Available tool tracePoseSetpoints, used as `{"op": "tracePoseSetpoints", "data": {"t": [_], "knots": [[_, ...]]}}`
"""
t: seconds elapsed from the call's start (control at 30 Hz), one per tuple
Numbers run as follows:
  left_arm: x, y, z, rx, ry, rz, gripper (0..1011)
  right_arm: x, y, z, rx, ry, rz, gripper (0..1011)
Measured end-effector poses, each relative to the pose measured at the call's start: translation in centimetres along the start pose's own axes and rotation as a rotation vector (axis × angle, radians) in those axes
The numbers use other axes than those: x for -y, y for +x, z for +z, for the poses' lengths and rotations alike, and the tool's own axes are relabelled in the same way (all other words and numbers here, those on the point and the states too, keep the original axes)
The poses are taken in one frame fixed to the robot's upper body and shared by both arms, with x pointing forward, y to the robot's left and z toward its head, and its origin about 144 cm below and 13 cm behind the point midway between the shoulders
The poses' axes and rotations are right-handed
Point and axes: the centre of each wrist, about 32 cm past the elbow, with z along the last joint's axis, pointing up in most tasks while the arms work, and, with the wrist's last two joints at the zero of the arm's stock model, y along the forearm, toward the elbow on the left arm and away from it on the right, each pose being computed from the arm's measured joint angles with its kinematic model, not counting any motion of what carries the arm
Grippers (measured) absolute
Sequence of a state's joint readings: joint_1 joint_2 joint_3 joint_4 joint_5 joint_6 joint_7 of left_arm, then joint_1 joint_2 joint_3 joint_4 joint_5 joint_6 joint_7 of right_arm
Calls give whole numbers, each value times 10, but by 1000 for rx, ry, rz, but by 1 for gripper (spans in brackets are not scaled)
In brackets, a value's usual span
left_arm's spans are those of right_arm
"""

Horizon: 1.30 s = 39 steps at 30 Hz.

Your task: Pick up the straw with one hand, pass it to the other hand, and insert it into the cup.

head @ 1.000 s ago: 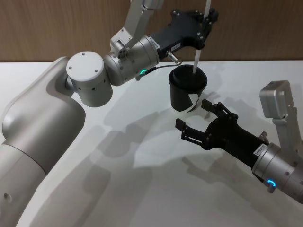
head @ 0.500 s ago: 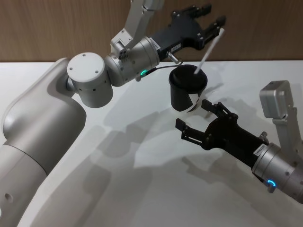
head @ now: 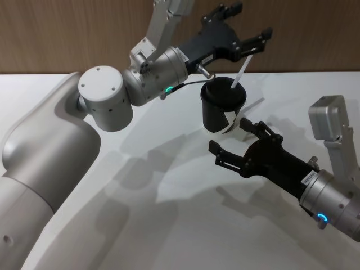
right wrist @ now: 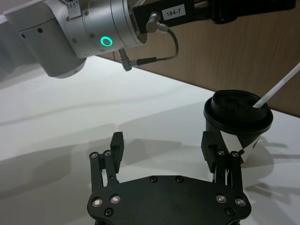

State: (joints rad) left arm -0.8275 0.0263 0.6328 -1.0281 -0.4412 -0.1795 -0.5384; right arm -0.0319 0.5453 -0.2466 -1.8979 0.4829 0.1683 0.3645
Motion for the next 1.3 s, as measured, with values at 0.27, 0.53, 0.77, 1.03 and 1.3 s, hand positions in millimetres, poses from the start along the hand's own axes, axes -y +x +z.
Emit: {"op": "tracePoseSetpoints", "data": {"t": [0.27, 0.53, 0.77, 1.03, 1.3], "knots": [[-15, -5, -4, -12, 16, 37, 1003, -2, -4, 4, 4, 16, -24, 1001], [-32, -11, -4, -4, 39, 96, 1003, -2, -9, 5, 14, 16, -50, 1001], [-44, -18, -3, 26, 58, 153, 1003, 1, -11, 3, 21, 7, -75, 1001], [-52, -27, -3, 61, 79, 191, 1003, 6, -9, 2, 35, 3, -103, 1001], [-57, -35, -3, 79, 94, 214, 1003, 5, -6, 3, 65, 14, -131, 1001]]}}
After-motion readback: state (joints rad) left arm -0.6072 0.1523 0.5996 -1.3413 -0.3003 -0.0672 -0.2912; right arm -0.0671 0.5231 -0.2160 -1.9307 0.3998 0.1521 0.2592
